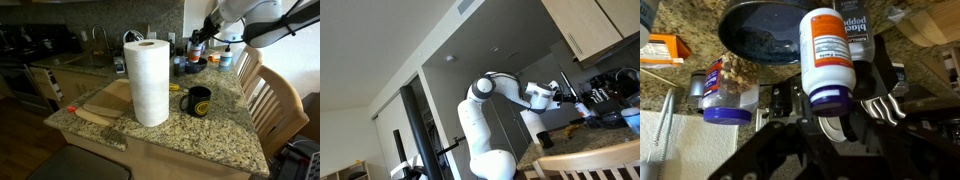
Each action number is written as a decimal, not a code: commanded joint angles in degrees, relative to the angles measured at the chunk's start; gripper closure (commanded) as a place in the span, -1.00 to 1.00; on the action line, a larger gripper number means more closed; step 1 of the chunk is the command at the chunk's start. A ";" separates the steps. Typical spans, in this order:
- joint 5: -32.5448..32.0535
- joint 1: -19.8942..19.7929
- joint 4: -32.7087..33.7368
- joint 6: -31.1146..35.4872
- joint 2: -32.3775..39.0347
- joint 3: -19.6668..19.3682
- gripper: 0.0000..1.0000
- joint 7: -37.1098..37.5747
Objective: Put the bottle in the bowl and then put it back on the counter
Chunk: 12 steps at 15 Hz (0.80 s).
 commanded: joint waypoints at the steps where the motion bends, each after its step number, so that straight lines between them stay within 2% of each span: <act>1: 2.75 -0.08 -4.52 -4.53 -8.24 -0.27 0.65 -5.71; 3: 0.16 -0.76 -3.54 -6.19 -10.11 -0.29 0.65 -3.28; 5: -6.35 -2.68 -1.43 -4.83 -10.25 -0.21 0.65 2.97; 7: -3.86 -2.47 -0.97 -3.80 -9.12 -1.62 0.65 2.77; 8: 2.50 -1.29 -1.26 -2.50 -7.97 -3.44 0.65 -1.26; 9: 9.74 1.60 -2.15 -0.72 -6.74 -6.73 0.65 -5.13; 12: 25.04 12.66 -4.50 1.02 -5.51 -16.55 0.65 -12.68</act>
